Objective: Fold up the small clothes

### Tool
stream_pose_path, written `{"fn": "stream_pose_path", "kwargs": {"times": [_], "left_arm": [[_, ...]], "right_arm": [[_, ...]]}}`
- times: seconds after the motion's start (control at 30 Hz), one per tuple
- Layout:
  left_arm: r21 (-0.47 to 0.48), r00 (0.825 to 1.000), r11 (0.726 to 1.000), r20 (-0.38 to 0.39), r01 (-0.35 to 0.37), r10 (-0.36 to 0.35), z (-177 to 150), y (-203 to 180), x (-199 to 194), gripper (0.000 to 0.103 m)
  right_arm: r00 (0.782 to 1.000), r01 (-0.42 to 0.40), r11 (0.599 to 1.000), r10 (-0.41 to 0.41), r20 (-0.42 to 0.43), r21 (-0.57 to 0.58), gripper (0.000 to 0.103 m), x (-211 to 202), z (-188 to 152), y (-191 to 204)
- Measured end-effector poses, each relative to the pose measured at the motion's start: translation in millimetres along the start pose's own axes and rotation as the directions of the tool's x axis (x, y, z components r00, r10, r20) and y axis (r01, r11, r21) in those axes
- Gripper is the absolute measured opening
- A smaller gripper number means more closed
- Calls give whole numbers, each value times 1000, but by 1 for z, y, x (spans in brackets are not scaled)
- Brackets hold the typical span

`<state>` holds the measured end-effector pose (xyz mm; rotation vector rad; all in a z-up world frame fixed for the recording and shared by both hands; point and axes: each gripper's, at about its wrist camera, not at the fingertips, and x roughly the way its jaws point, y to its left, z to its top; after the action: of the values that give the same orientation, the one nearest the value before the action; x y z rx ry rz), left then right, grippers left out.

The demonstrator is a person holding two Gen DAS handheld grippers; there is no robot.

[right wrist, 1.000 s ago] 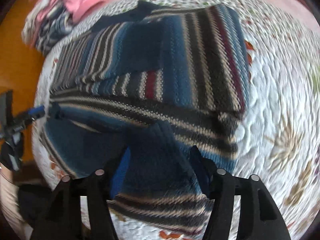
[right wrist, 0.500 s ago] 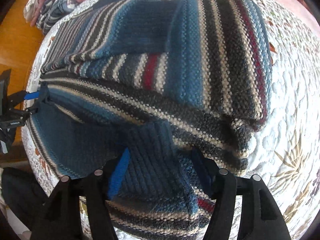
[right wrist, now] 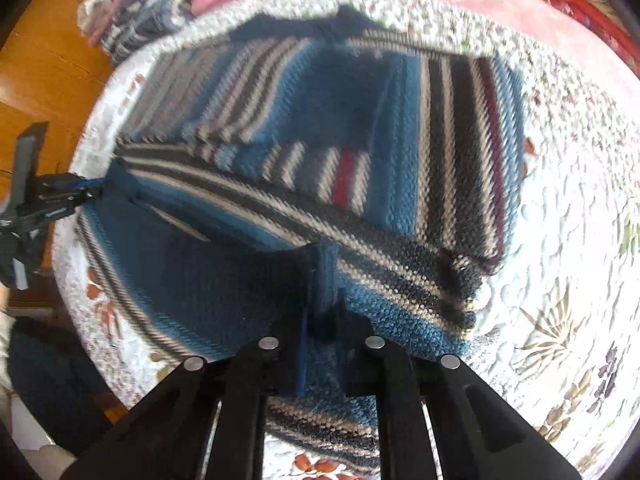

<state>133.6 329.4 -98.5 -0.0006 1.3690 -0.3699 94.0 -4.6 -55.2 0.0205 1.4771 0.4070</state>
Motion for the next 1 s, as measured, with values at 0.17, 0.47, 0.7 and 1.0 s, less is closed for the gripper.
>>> {"fn": "stream_pose_path", "kwargs": {"times": [0.17, 0.47, 0.7, 1.0], "left_arm": [[-10, 992, 998, 112, 56, -54, 6, 6, -43, 7], [-91, 944, 989, 319, 116, -82, 17, 6, -93, 7], [-117, 916, 985, 395, 123, -68, 67, 17, -95, 7], [-171, 912, 982, 411, 78, -1, 142, 32, -64, 8]], "right_arm": [[995, -40, 999, 38, 93, 16, 11, -36, 2, -1], [959, -115, 988, 83, 271, 107, 11, -89, 16, -41], [946, -71, 989, 25, 324, 131, 11, -107, 62, -52], [946, -50, 974, -25, 323, 220, 11, -83, 142, -86]]}}
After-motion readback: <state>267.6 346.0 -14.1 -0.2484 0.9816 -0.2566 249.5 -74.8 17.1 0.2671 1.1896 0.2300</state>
